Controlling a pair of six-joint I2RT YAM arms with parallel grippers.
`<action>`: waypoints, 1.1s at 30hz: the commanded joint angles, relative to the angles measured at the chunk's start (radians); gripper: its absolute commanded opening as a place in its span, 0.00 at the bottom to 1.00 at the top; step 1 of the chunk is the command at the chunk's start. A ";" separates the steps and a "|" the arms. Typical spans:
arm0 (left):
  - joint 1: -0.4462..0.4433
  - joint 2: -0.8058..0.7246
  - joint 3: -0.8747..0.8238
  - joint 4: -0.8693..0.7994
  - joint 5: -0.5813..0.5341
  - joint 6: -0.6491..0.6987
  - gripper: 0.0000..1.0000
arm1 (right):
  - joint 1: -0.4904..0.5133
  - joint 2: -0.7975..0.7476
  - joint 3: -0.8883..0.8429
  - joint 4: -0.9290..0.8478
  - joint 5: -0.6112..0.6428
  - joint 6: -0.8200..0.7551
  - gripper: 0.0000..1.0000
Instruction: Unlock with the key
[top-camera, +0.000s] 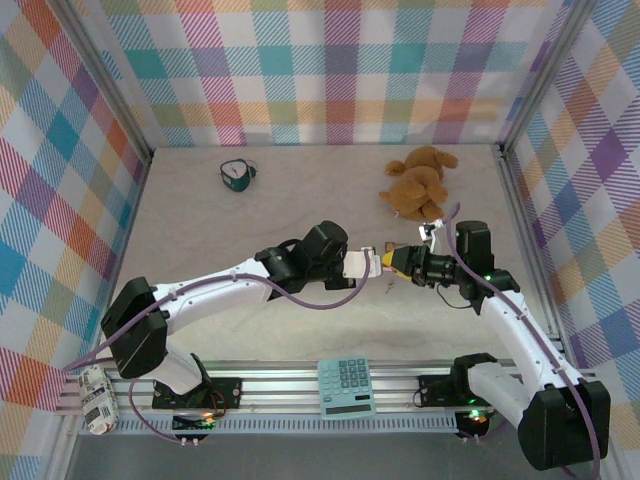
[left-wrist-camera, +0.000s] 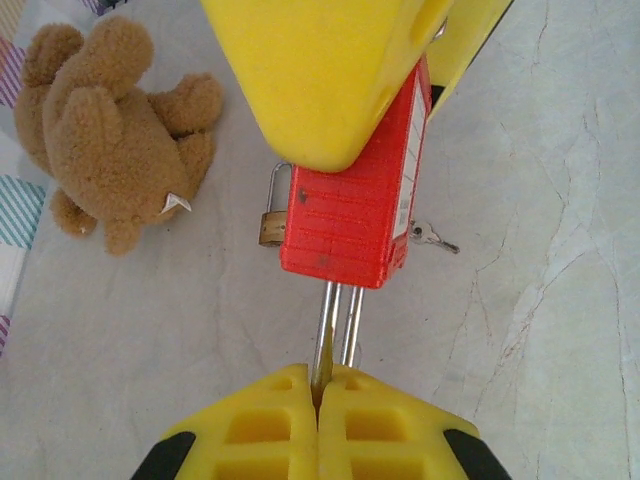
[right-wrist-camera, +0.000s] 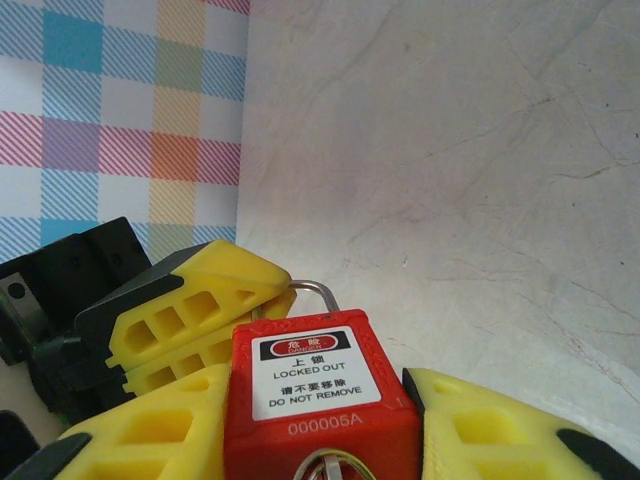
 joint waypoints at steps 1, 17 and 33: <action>0.014 -0.050 -0.028 -0.003 -0.017 0.000 0.00 | -0.022 -0.033 0.010 0.050 -0.036 0.020 0.23; 0.033 -0.146 -0.102 -0.040 -0.075 -0.012 0.29 | -0.042 -0.040 0.016 0.030 -0.051 0.013 0.23; -0.082 -0.037 -0.028 0.194 -0.123 0.005 0.79 | -0.028 -0.027 0.034 -0.010 -0.077 -0.005 0.23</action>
